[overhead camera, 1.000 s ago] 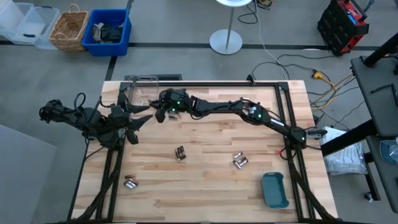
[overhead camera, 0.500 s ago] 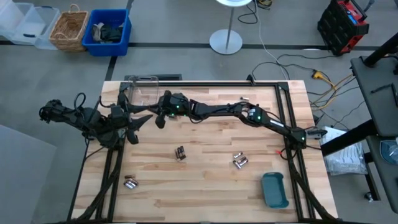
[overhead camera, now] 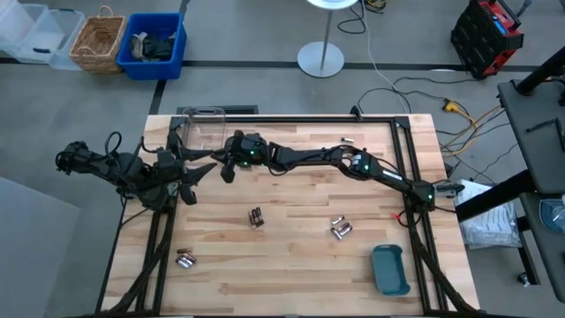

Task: Sort batteries
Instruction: Put the silver and black battery into the transparent bin, then put the copper and black battery into the blue bin

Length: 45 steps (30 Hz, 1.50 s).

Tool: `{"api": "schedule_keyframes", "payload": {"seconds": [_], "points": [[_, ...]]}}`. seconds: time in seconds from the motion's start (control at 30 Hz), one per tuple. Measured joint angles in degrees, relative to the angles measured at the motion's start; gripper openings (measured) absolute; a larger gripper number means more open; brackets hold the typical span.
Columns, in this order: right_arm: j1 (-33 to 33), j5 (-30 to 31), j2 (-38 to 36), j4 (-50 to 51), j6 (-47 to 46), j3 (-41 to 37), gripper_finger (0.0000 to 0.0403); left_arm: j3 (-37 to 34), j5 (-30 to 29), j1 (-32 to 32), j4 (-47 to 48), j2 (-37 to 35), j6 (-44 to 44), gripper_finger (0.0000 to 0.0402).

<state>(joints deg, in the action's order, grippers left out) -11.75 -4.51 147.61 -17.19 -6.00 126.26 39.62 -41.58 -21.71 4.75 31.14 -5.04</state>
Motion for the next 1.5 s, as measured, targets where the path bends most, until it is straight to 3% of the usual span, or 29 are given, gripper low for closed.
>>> {"api": "schedule_keyframes", "payload": {"seconds": [0.8, 1.27, 1.5], "points": [[0.50, 0.04, 0.00, 0.66, 0.48, 0.00, 0.0074, 0.00, 0.09, 0.00, -5.29, 4.95, -0.02, 0.0145], [0.50, 0.03, -0.04, 0.77, 0.67, 0.00, 0.0059, 0.00, 0.11, 0.00, -6.44, 5.90, -0.44, 0.0145], [0.50, -0.01, -6.38, 12.79, 6.99, -0.11, 0.0067, 0.00, 0.13, 0.00, -5.12, 5.89, -0.27, 0.0145]]}}
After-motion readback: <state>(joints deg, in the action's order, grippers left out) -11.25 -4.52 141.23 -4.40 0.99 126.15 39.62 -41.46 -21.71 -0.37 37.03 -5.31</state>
